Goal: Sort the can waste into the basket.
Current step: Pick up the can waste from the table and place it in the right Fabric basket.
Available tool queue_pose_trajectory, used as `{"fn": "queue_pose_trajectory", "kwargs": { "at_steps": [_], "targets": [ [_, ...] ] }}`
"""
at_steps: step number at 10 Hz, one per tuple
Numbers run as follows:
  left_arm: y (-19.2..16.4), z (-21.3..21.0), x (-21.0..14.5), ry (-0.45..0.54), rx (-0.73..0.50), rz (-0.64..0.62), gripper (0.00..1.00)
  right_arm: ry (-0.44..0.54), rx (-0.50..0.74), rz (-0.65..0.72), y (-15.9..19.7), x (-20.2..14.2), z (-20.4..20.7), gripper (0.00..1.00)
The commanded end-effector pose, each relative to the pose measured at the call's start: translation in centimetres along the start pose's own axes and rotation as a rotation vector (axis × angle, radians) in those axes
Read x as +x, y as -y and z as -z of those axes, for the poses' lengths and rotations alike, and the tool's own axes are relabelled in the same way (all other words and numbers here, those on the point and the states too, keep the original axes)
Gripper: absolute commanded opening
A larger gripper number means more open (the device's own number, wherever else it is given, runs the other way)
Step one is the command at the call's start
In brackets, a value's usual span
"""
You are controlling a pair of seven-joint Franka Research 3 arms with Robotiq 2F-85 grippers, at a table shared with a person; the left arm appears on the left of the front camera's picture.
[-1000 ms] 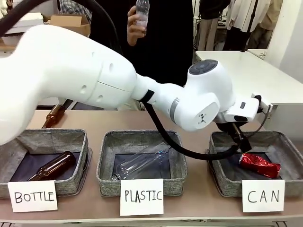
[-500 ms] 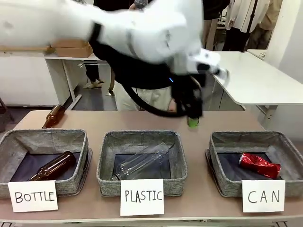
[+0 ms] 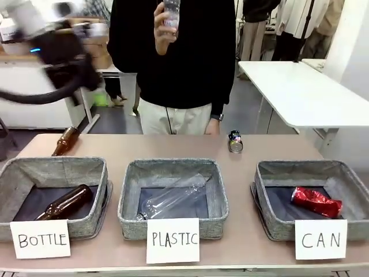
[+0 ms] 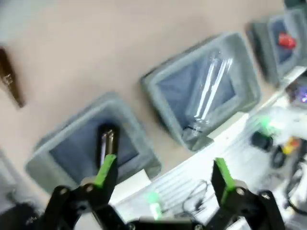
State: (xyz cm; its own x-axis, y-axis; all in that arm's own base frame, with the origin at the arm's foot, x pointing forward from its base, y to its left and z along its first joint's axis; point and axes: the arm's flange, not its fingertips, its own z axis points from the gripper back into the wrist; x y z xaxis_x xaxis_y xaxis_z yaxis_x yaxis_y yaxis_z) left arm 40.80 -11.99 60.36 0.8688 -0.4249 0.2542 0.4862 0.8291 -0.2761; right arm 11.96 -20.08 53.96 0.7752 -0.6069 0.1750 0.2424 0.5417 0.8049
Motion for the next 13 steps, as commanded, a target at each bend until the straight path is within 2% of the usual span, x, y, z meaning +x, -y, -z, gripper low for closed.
{"fn": "queue_pose_trajectory", "kwargs": {
  "at_steps": [1, 2, 3, 5, 6, 7, 13],
  "targets": [
    [-8.4, -2.7, -8.2, 0.254, -0.113, -0.294, 1.00, -0.014, 0.060, 0.024, -4.5, 1.0, 4.5, 1.00],
    [-12.9, -3.6, -12.4, 0.376, -0.255, -0.372, 1.00, -0.066, 0.159, 0.029, -8.4, 1.5, 8.8, 1.00],
    [-15.4, -2.9, -15.3, 0.489, -0.379, -0.403, 1.00, -0.125, 0.274, 0.066, -12.0, 2.0, 13.1, 1.00],
    [-18.1, -0.1, -18.4, 0.657, -0.599, -0.404, 1.00, -0.243, 0.346, 0.204, -17.5, 1.6, 21.5, 1.00],
    [-17.5, -3.7, -17.8, 0.399, -0.351, -0.440, 1.00, -0.295, 0.308, 0.291, -18.7, 0.6, 24.8, 1.00],
    [-17.5, -3.7, -17.8, 0.399, -0.351, -0.440, 1.00, -0.220, 0.310, 0.130, -17.0, 2.3, 16.1, 1.00],
    [-17.5, -3.7, -17.8, 0.399, -0.351, -0.440, 1.00, -0.220, 0.310, 0.130, -17.0, 2.3, 16.1, 1.00]
  ]
}}
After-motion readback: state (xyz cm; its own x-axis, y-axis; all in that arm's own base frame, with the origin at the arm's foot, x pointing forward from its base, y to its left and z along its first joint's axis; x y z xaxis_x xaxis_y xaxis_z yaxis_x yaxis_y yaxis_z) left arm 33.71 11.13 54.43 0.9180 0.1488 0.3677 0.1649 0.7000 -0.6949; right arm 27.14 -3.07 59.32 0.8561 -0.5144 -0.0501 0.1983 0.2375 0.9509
